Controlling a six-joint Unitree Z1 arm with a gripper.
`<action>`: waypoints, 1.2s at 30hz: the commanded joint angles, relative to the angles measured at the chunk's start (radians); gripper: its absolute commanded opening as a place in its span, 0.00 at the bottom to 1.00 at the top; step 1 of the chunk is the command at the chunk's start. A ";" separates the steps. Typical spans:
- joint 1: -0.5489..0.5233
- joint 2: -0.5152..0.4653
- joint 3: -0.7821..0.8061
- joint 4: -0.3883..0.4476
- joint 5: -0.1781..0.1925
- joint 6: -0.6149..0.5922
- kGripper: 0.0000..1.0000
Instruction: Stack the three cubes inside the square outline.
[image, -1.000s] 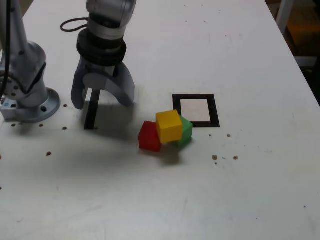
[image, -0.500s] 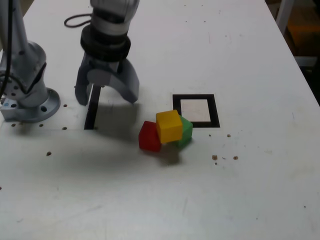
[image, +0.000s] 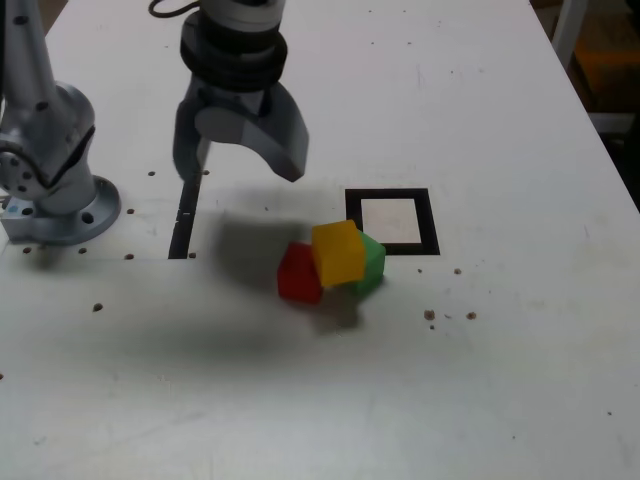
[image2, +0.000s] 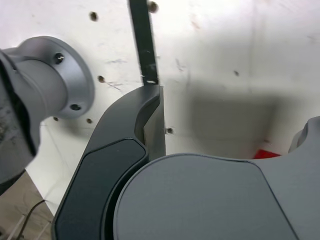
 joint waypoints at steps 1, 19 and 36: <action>-0.016 0.029 -0.021 -0.002 -0.005 -0.002 1.00; -0.087 0.178 -0.131 0.019 -0.060 0.028 1.00; -0.198 -0.048 0.015 -0.068 -0.015 0.080 1.00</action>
